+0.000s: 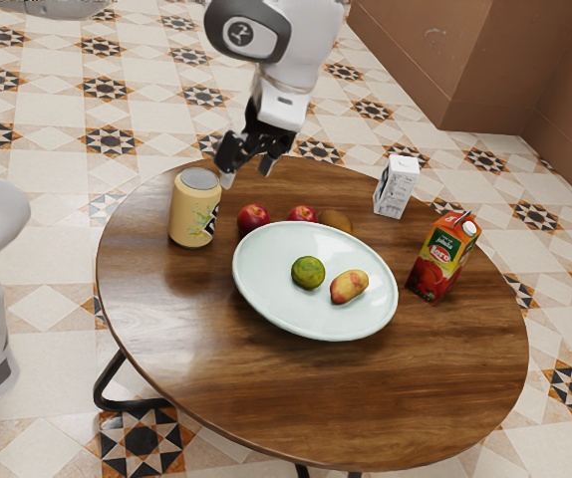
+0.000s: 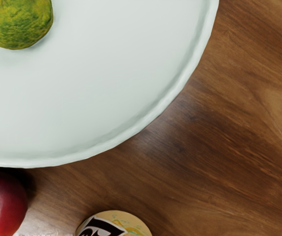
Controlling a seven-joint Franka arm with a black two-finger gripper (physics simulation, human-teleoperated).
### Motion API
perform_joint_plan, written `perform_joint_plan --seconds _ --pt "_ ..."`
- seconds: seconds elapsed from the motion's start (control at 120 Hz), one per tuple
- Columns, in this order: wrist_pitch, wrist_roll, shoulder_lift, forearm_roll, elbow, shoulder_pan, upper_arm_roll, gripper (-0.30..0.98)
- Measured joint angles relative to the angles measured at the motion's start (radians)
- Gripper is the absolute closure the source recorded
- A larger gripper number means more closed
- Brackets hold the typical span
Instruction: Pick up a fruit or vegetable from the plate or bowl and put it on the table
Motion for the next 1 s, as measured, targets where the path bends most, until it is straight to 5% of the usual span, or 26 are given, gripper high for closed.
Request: perform_joint_plan --seconds 0.442,0.75,1.0 --pt "-0.009 -0.302 -0.024 0.011 -0.039 0.013 0.063 0.0" --pt "-0.006 -0.363 -0.004 0.022 0.003 0.009 0.105 0.0" --pt "0.081 -0.394 0.096 -0.026 0.006 -0.152 0.099 0.0"
